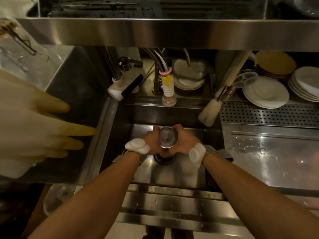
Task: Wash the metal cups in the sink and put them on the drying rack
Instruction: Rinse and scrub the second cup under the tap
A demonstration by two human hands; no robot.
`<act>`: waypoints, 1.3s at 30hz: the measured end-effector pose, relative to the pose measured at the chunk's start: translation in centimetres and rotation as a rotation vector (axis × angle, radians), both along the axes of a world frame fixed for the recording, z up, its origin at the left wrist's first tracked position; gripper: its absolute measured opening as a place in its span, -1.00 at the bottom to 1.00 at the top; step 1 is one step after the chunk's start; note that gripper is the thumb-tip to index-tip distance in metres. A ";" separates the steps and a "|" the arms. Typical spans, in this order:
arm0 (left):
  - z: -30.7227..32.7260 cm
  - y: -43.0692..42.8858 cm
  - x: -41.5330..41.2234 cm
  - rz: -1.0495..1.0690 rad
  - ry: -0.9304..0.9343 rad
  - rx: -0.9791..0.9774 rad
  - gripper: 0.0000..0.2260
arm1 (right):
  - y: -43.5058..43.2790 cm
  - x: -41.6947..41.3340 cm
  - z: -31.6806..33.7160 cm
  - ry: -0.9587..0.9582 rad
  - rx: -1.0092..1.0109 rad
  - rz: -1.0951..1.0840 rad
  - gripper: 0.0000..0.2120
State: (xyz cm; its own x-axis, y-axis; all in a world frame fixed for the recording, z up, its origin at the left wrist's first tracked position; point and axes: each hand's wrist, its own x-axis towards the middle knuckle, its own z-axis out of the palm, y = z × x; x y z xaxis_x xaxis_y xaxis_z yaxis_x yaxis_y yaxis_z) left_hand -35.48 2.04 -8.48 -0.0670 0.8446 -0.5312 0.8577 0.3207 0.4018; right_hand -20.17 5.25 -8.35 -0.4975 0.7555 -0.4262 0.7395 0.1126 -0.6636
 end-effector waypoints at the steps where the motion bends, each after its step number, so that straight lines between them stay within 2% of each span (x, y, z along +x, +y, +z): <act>1: 0.2 0.3 -0.2 0.026 -0.012 0.084 -0.23 | 0.5 -0.4 0.4 0.050 0.023 -0.071 -0.13; 4: 2.6 2.0 0.1 0.184 0.028 0.378 -0.49 | 1.8 -1.7 1.5 0.212 0.212 -0.269 -0.15; 6: 2.6 2.1 -0.2 0.177 -0.030 0.501 -0.41 | 1.7 -2.2 1.9 0.214 0.256 -0.272 -0.16; 7: 1.6 1.6 -0.5 0.114 -0.080 0.409 -0.34 | 1.4 -2.0 1.7 0.156 0.210 -0.212 -0.18; 8: 0.8 1.0 -0.9 0.025 -0.105 0.234 -0.27 | 1.1 -1.7 1.3 0.073 0.131 -0.116 -0.21; 10: -0.9 -0.2 -1.5 -0.148 -0.018 -0.075 -0.15 | 0.3 -1.0 0.4 -0.078 0.029 0.068 -0.25; 11: -1.1 -0.3 -1.5 -0.155 0.018 -0.100 -0.12 | 0.1 -0.8 0.2 -0.091 0.027 0.083 -0.24; 12: -0.8 0.0 -1.4 -0.112 0.009 -0.050 -0.14 | 0.3 -0.8 0.2 -0.063 0.035 0.043 -0.19; 14: 0.8 0.7 -1.1 -0.004 0.024 0.183 -0.23 | 0.9 -1.5 1.2 0.049 0.055 -0.105 -0.12; 17: 2.6 1.3 -0.8 0.150 0.005 0.498 -0.28 | 1.4 -2.4 2.1 0.211 0.227 -0.246 -0.13; 18: 2.4 1.3 -0.8 0.163 0.018 0.491 -0.27 | 1.3 -2.4 2.3 0.194 0.257 -0.230 -0.15; 19: 1.8 1.0 -0.9 0.139 0.022 0.389 -0.26 | 1.2 -2.3 2.2 0.123 0.225 -0.174 -0.18; 21: 0.4 0.2 -1.0 -0.019 -0.022 0.009 -0.24 | 0.4 -1.7 1.9 -0.072 0.082 0.049 -0.34; 22: 0.3 -0.1 -1.3 -0.087 -0.034 -0.127 -0.25 | 0.2 -1.4 1.5 -0.122 0.050 0.131 -0.39; 23: 0.3 -0.3 -1.4 -0.115 -0.033 -0.162 -0.24 | -0.2 -1.0 1.3 -0.130 0.042 0.151 -0.36; 24: 0.5 -0.1 -1.5 -0.095 -0.042 -0.118 -0.20 | 0.0 -0.8 1.1 -0.101 0.029 0.106 -0.27; 26: 1.6 0.3 -1.3 -0.002 -0.012 0.097 -0.18 | 0.8 -1.3 1.4 -0.004 0.022 -0.078 -0.14; 28: 2.9 0.7 -0.7 0.077 -0.005 0.326 -0.22 | 1.6 -2.2 1.6 0.072 0.127 -0.189 -0.11; 30: 3.4 1.3 -0.5 0.176 -0.006 0.454 -0.24 | 2.6 -2.7 1.0 0.136 0.195 -0.220 -0.09; 32: 2.5 1.5 -0.5 0.091 -0.035 0.289 -0.29 | 2.4 -2.1 1.5 0.041 0.160 -0.134 -0.14; 34: 1.8 1.0 -0.7 -0.139 -0.033 -0.094 -0.47 | 1.4 -1.4 2.2 -0.142 0.014 0.075 -0.39; 35: 2.1 0.5 -0.7 -0.200 0.011 -0.214 -0.54 | 1.0 -0.9 2.1 -0.184 -0.039 0.122 -0.53; 36: 2.1 0.3 -0.7 -0.212 0.020 -0.225 -0.55 | 0.8 -0.7 2.0 -0.177 -0.049 0.129 -0.55; 39: 3.7 0.3 -0.2 -0.048 -0.020 0.110 -0.40 | 0.6 -1.2 2.1 -0.041 0.009 -0.081 -0.16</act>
State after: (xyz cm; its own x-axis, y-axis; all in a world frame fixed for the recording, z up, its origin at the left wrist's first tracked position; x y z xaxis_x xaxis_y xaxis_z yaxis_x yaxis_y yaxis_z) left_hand -35.67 2.35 -4.81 -0.0153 0.9000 -0.4357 0.8622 0.2325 0.4500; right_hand -21.38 5.89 -6.23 -0.4164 0.7965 -0.4384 0.7733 0.0567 -0.6315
